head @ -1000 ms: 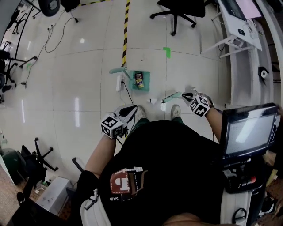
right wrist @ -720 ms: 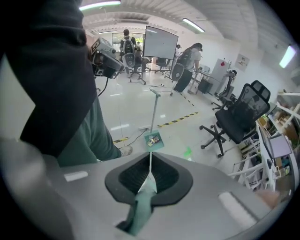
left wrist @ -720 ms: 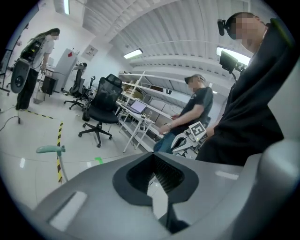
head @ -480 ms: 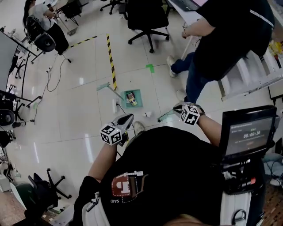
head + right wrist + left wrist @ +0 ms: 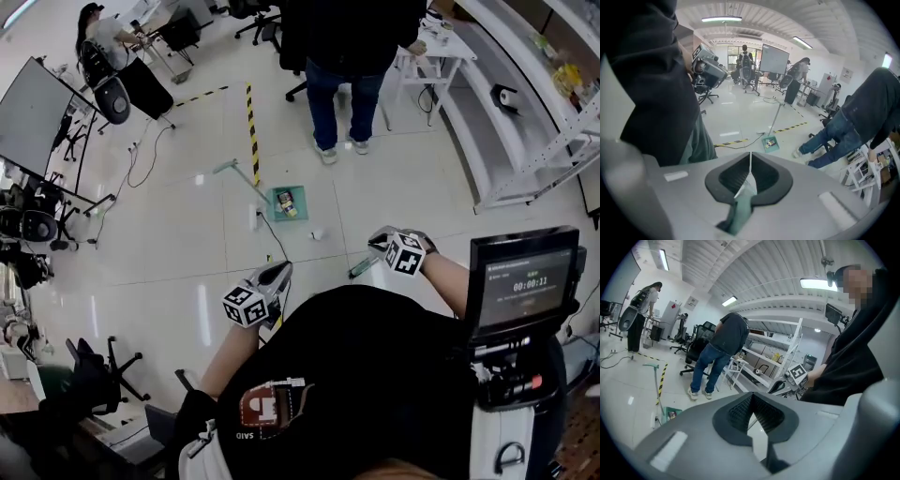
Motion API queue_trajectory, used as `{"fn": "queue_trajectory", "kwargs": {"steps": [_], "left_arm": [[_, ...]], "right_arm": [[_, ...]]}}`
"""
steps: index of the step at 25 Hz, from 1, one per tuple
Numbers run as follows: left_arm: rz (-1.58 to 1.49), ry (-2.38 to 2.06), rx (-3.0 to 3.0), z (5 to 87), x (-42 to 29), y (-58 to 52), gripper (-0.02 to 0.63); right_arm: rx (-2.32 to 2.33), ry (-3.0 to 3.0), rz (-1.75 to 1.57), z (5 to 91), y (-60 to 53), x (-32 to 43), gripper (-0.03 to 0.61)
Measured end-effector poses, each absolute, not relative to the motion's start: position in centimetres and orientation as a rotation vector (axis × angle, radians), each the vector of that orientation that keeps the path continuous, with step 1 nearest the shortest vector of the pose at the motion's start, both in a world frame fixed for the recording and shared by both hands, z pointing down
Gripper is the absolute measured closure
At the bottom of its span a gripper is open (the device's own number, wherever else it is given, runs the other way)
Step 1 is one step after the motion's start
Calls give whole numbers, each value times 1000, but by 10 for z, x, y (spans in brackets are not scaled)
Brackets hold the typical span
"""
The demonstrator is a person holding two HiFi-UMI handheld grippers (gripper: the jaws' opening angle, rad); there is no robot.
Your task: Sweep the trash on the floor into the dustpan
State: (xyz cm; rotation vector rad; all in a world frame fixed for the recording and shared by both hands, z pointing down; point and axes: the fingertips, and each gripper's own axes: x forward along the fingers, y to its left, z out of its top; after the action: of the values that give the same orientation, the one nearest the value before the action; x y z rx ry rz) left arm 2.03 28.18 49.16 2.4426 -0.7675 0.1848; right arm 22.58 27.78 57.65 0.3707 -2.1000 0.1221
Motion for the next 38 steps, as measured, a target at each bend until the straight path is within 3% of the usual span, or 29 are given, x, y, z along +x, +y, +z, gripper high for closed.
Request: {"fn": "queue_trajectory", "kwargs": {"steps": [20, 28, 38], "left_arm": [[202, -615, 2497, 495, -102, 381, 611], [198, -756, 2482, 492, -91, 408, 611], [180, -742, 2469, 492, -30, 440, 611]], "right_arm": [[598, -1981, 216, 561, 385, 160, 572], [463, -2044, 135, 566, 418, 152, 572], [353, -2073, 96, 567, 438, 169, 574]]}}
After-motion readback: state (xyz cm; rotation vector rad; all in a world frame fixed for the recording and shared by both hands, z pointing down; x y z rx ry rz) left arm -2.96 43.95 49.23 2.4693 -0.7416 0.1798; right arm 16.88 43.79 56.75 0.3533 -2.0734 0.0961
